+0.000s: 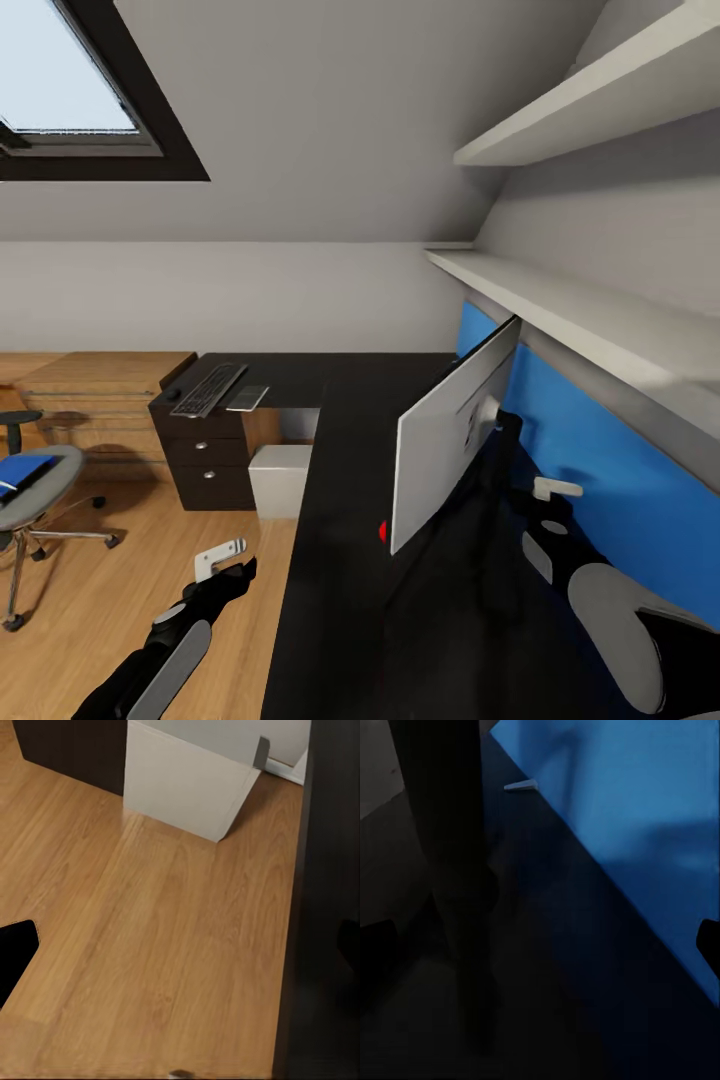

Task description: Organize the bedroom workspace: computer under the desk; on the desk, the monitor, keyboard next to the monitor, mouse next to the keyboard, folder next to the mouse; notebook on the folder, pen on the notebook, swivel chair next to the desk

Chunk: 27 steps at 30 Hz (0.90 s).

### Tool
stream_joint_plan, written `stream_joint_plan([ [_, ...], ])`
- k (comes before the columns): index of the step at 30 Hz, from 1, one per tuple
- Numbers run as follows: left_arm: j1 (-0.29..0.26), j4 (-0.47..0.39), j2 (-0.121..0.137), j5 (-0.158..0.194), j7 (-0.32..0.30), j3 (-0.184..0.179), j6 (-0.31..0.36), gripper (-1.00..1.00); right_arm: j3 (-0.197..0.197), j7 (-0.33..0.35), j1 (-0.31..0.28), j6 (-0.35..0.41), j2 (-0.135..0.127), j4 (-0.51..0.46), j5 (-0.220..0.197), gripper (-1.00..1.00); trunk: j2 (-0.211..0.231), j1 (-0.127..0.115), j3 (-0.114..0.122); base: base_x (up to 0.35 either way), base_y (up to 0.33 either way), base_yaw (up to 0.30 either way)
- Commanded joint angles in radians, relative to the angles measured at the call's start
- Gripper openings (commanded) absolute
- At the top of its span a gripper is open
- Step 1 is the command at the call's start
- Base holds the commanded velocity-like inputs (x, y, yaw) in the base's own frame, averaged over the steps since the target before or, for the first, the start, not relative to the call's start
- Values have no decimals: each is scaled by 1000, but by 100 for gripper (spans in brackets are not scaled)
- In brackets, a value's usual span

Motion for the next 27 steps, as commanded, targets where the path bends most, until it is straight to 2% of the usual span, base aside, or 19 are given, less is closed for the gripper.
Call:
stream_joint_plan([
  [1, -1, -2, 1, 7, 8, -4, 2, 100, -5, -1, -1, -4, 1, 2, 10, 100, -1, 0, -1, -333, 0, 0],
  [7, -1, -2, 1, 6, 8, -4, 2, 100, 5, -5, -2, -3, 6, -10, 4, 100, -1, 0, -1, -333, 0, 0],
  [8, -1, -2, 1, 7, 9, -4, 3, 100, 1, -8, -2, 2, 44, -68, 0, 100, -1, 0, -1, -324, 0, 0],
  [10, -1, -2, 1, 8, 9, -5, 3, 100, -2, -11, -1, 11, 74, -109, 0, 100, -1, 0, -1, -314, 0, 0],
  [11, -1, -2, 1, 8, 9, -5, 3, 100, -4, -13, 8, 33, 103, -164, 0, 100, -1, 0, -1, -301, 0, 0],
  [12, -1, -2, 1, 8, 9, -5, 3, 100, -5, -14, 34, 68, 126, -232, 0, 100, -1, 0, -1, -294, 0, 0],
  [13, -1, -2, 1, 8, 9, -5, 3, 100, -6, -15, 93, 129, 142, -348, 0, 100, -1, 0, -1, -290, 0, 0],
  [14, -1, -2, 1, 8, 9, -5, 3, 100, -6, -16, 128, 165, 148, -416, -1, 100, -1, 0, -1, -288, 0, 0],
  [16, -1, -2, 1, 8, 9, -5, 3, 100, -5, -17, 273, 325, 168, -712, -7, 100, -1, 0, -1, -286, 42, 0],
  [17, -1, -2, 1, 8, 9, -5, 3, 100, -5, -18, 305, 365, 174, -781, -11, 100, -1, 0, -1, -284, 90, 0],
  [18, -1, -2, 1, 8, 9, -5, 3, 100, -5, -19, 360, 438, 188, -898, -20, 100, -1, 0, -1, -281, 135, 0],
  [20, -1, -2, 1, 7, 9, -5, 3, 100, -5, -20, 410, 521, 211, -1009, -30, 100, -1, 0, -1, -273, 170, 0],
  [22, -1, -2, 1, 7, 8, -5, 3, 100, -3, -21, 443, 575, 236, -1078, -36, 100, -1, 0, -1, -227, 233, 0],
  [27, -1, -2, 1, 8, 5, -6, 3, 100, 0, -19, 472, 604, 253, -1127, -41, 100, -1, 0, -1, -138, 290, 0],
])
